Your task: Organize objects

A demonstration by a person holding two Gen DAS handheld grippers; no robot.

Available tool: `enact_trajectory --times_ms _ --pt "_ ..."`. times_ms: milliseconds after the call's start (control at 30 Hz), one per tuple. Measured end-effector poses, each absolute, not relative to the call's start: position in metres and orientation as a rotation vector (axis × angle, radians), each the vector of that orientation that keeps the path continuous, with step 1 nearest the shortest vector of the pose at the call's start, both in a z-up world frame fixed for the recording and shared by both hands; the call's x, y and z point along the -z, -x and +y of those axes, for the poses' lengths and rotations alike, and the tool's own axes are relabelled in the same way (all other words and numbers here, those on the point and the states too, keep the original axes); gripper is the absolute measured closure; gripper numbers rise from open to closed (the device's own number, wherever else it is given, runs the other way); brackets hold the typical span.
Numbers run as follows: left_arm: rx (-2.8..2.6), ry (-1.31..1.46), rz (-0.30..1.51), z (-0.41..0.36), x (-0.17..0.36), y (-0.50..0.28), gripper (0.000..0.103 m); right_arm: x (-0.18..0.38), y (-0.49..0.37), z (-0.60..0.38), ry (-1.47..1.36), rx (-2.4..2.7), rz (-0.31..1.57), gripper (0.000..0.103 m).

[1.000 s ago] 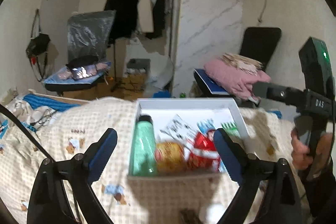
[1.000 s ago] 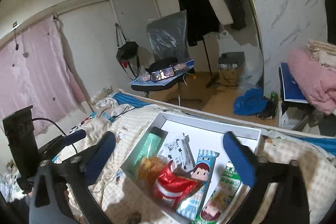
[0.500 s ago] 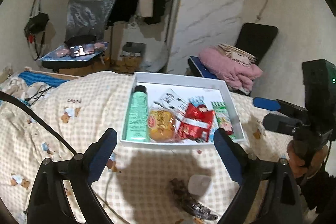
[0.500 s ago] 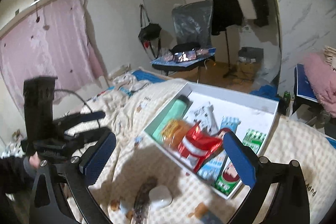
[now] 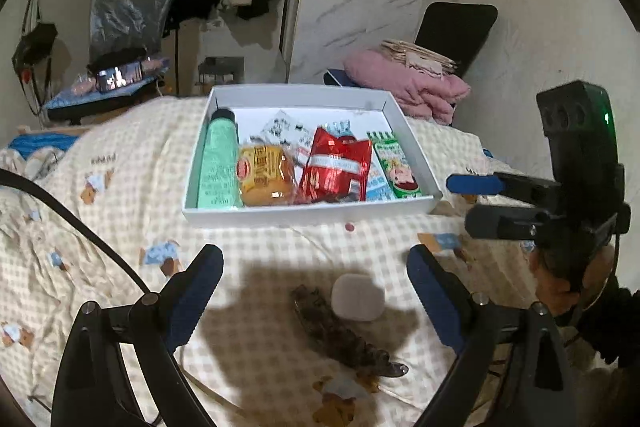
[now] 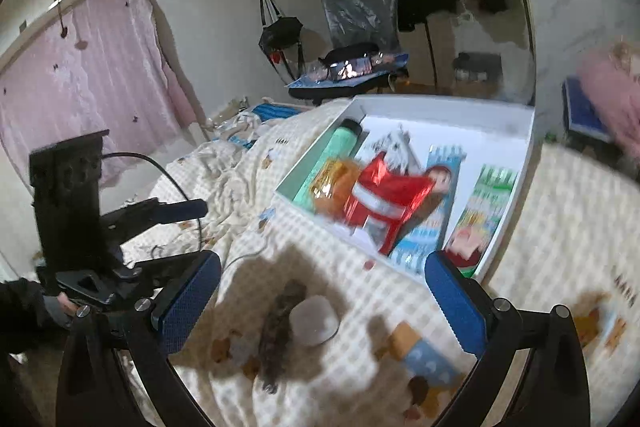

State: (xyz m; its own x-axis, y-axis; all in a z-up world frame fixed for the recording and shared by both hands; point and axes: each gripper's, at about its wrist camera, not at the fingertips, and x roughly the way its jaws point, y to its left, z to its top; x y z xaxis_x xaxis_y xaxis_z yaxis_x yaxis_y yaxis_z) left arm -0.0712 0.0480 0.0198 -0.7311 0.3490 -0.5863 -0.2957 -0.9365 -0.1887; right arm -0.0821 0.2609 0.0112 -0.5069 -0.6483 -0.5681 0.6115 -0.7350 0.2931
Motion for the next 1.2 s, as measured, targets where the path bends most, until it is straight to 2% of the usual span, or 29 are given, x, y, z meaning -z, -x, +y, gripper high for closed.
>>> enact_trajectory --times_ms 433,533,867,1200 --pt "-2.635 1.003 -0.277 0.037 0.016 0.075 0.008 0.027 0.07 0.271 -0.797 2.201 -0.242 0.001" --pt "-2.629 1.016 -0.243 0.044 0.021 0.073 0.008 0.037 0.068 0.269 -0.784 2.197 -0.253 0.001" --pt "-2.589 1.109 -0.024 0.08 0.042 0.068 0.008 0.049 0.04 0.26 -0.629 2.348 -0.088 0.001" --pt "-2.569 1.156 -0.036 0.077 0.048 0.07 0.008 0.059 0.041 0.26 -0.651 2.355 -0.074 0.001"
